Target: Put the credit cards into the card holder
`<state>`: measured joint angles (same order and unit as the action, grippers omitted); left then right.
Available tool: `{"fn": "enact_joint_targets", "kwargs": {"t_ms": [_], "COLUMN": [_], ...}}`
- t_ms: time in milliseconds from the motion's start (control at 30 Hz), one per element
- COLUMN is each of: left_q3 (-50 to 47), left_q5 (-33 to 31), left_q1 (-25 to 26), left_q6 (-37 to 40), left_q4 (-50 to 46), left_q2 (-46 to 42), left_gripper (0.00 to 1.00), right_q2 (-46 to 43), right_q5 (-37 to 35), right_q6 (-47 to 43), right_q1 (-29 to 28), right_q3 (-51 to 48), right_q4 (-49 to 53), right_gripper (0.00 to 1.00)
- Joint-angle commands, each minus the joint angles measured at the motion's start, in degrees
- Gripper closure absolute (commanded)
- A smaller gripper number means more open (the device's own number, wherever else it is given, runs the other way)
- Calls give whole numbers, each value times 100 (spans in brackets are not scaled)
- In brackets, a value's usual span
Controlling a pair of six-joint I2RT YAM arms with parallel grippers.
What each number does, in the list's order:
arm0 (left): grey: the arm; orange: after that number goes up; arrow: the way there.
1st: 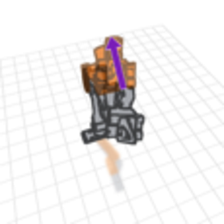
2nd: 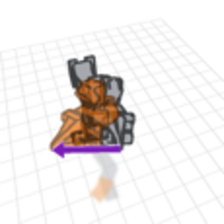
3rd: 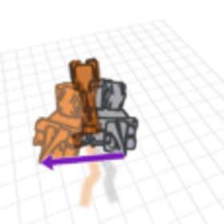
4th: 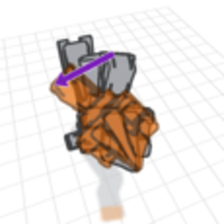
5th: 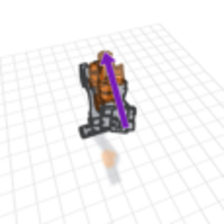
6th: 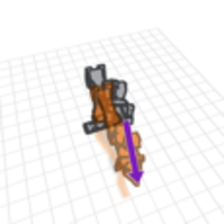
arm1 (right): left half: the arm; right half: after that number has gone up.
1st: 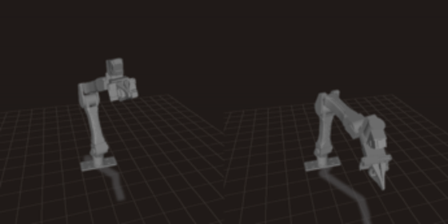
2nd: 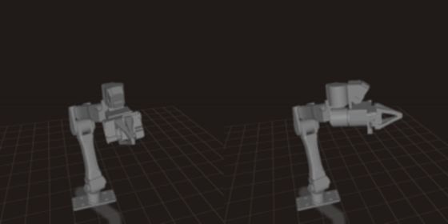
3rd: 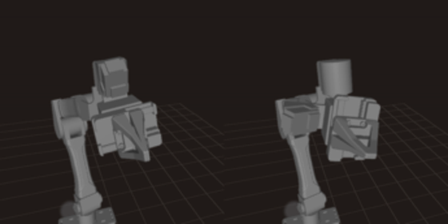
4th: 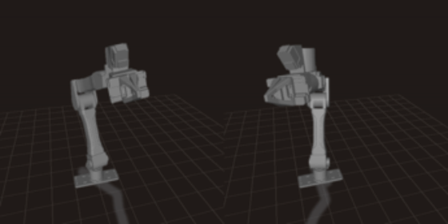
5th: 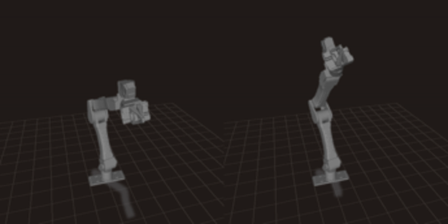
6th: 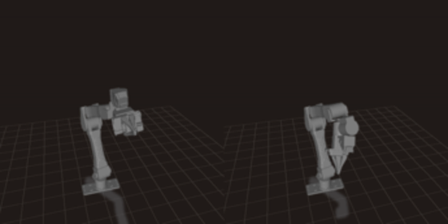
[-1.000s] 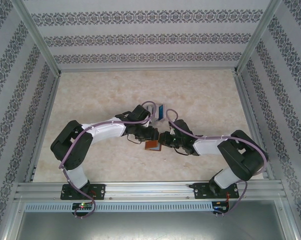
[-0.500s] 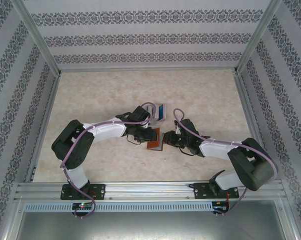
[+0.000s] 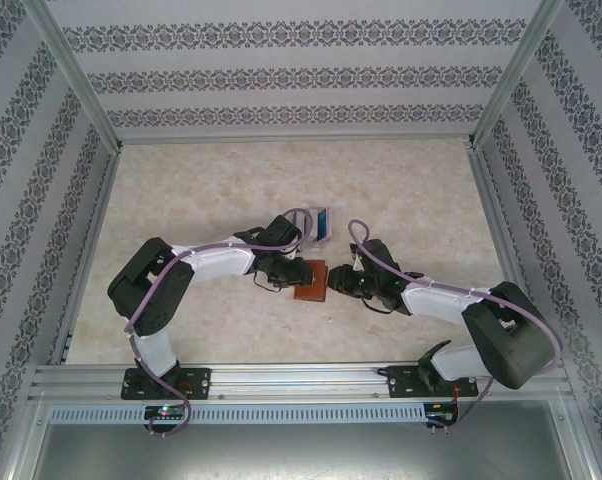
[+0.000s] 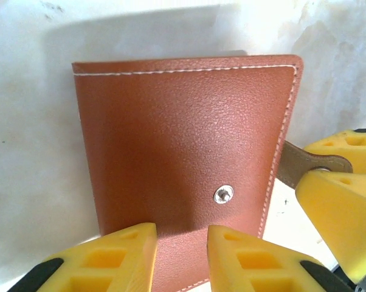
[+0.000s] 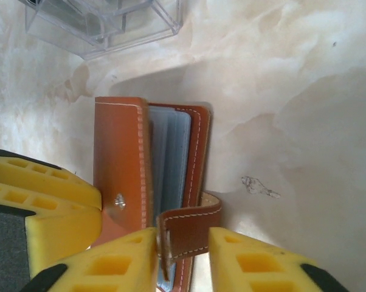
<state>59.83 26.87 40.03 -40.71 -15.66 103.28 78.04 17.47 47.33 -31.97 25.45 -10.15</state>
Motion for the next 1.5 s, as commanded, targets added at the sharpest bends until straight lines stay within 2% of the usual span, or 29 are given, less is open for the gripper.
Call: {"fn": "enact_joint_targets", "kwargs": {"t_ms": [0,333,400,533,700,800,867,967,1200,1467], "left_q3": [79,59,68,38,73,107,114,117,146,167], "left_q5": [-104,-156,-158,-173,-169,-198,-198,-188,-173,-191], "left_q1": [102,111,115,112,117,111,111,112,113,110], "left_q6": [-61,-86,-118,-157,-145,-109,-102,-87,-69,-77], "left_q4": [-120,-95,-96,-43,-99,-147,-165,-176,-209,-225], "left_q2": [217,214,238,236,232,236,242,238,244,201], "left_gripper": [71,73,74,75,75,76,76,77,78,79], "right_q2": [-177,-293,-248,-143,-104,-111,-114,-131,-40,154], "right_q5": [-1,-38,-47,-2,76,102,123,103,158,254], "right_q6": [-128,-235,-234,-251,-264,-304,-357,-420,-456,-453], "right_q1": [54,79,86,85,85,86,90,85,81,9], "right_q3": [141,280,302,353,397,434,468,509,594,685], "right_q4": [162,410,429,426,424,475,519,593,612,614], "right_gripper": [69,67,70,85,89,88,75,73,97,100]}}
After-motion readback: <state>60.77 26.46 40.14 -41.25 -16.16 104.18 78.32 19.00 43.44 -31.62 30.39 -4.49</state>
